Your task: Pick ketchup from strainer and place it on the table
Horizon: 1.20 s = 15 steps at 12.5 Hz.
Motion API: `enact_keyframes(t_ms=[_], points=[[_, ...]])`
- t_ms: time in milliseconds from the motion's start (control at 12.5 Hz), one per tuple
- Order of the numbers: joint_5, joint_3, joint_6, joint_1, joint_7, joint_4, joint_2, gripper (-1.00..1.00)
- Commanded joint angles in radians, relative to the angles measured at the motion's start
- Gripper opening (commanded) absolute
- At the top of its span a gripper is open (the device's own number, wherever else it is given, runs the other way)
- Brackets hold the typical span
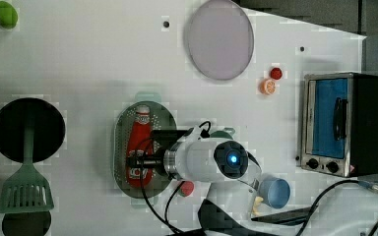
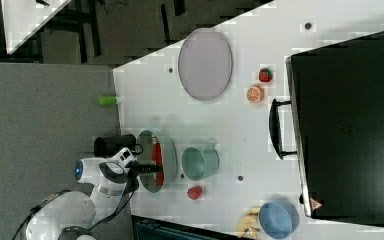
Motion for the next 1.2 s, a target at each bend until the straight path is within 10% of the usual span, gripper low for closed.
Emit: enact_keyframes(t_ms=[80, 640, 1200], points=[[0.012, 0.035, -0.042, 0.001, 0.044, 0.021, -0.088, 0.18], [0.367, 0.182, -0.276, -0.112, 0.027, 0.155, -0.322, 0.18], [0.373, 0.120, -0.620, -0.229, -0.038, 0.427, -0.344, 0.18]])
